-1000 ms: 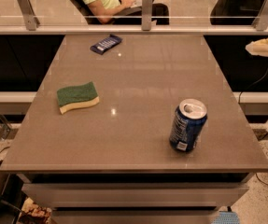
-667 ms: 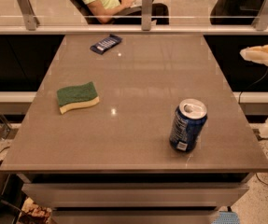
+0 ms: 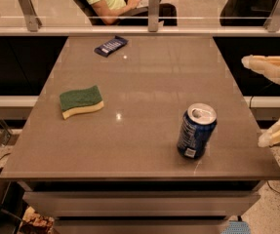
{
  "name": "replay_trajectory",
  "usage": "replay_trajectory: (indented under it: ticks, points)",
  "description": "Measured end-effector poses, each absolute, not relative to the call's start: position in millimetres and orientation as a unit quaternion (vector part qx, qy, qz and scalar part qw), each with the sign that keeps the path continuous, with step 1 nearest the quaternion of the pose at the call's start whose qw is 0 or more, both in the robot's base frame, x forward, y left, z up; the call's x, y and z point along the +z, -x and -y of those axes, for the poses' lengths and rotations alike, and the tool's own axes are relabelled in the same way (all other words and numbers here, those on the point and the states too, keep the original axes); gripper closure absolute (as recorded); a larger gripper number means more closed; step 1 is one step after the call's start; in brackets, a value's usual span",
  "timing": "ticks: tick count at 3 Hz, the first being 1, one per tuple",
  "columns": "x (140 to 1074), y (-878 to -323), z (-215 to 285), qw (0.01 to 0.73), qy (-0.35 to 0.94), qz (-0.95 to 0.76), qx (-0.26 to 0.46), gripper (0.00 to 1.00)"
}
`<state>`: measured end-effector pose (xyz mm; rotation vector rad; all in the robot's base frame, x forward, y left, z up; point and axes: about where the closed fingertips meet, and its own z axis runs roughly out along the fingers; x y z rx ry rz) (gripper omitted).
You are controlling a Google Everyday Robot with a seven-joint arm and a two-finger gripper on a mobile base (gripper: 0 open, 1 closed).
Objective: Move pepsi can near rxbar blueberry
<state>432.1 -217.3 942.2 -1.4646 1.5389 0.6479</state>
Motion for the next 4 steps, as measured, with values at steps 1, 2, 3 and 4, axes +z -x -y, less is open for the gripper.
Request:
replay_trajectory:
  ticks: [1,2,3,4]
  points:
    - [931.1,-436.6,212.6,0.456,0.572,-0.611,0.302,0.0]
    - [921.5,-437.5,209.3,0.45,0.557,-0.614,0.333,0.0]
    - [911.2,-434.7,202.4,0.439,0.544,-0.618,0.36,0.0]
    - [903.6,-432.3,188.5,0.433,0.54,-0.614,0.379,0.0]
